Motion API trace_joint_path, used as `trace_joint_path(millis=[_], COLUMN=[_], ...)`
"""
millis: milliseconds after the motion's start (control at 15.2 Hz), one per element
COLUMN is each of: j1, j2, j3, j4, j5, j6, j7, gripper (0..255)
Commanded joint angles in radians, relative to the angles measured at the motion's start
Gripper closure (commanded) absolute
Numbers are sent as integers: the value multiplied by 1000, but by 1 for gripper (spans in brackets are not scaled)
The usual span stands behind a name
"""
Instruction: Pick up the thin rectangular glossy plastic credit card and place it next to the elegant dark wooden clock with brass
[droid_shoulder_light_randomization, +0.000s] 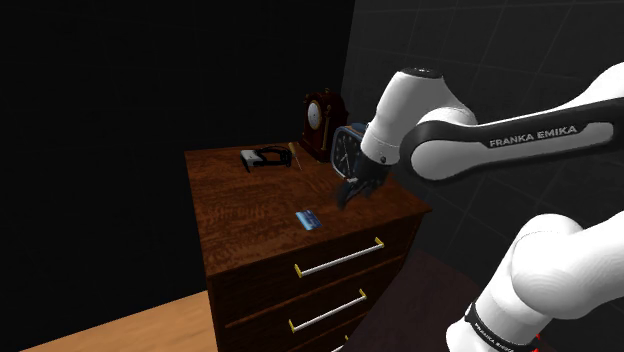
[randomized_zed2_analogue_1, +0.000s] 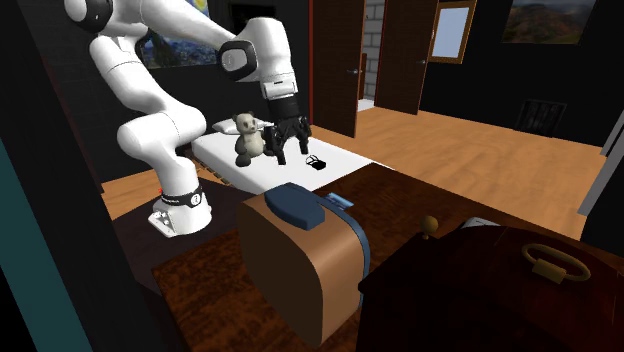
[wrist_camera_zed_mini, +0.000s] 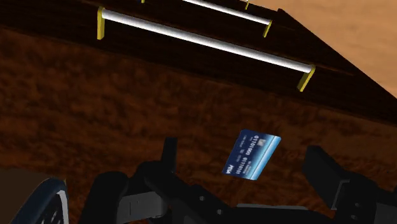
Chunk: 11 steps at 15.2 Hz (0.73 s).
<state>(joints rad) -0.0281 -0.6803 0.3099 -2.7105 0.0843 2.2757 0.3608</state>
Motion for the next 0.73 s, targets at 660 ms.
trace_joint_path(millis=[660], j1=[-656], j2=[369], j3=[649], j4=[69], j5=[-492], j6=[642], j7=[664], gripper=[0])
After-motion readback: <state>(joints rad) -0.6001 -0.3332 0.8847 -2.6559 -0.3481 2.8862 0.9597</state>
